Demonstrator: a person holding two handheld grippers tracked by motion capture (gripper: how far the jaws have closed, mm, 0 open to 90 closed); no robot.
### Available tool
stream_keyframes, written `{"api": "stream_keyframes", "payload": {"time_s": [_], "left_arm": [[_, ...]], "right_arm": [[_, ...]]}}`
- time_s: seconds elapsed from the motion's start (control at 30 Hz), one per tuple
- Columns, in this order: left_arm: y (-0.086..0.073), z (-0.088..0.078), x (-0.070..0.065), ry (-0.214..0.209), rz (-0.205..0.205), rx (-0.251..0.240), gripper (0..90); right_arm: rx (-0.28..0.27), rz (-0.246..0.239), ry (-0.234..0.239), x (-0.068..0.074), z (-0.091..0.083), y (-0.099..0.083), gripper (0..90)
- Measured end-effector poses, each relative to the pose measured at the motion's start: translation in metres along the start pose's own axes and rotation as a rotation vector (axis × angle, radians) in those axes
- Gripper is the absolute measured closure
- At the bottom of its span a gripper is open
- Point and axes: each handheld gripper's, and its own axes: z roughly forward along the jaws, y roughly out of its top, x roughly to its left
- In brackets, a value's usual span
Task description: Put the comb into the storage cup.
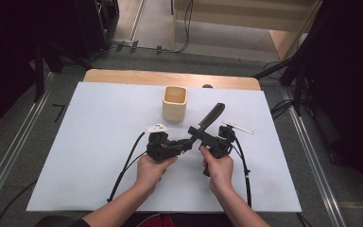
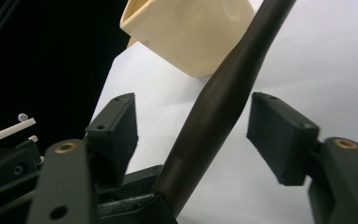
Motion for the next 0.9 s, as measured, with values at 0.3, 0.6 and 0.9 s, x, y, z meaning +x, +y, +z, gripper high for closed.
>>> {"api": "stream_keyframes", "payload": {"time_s": [0.3, 0.6, 0.9], "left_arm": [[-0.0016, 0.0011, -0.0018, -0.002, -0.008, -0.003, 73.4], [-0.0013, 0.0001, -0.0023, -0.009, -0.003, -0.009, 73.4], [-0.0011, -0.0006, -0.0027, -0.029, 0.005, -0.024, 73.3]], "right_arm": [[0.024, 0.037, 0.007, -0.0016, 0.0003, 0.0011, 51.0], [0.047, 0.072, 0.012, -0.0038, -0.0005, 0.0024, 61.0], [0.041, 0.097, 0.043, -0.0036, -0.0041, 0.0044, 64.1]]}}
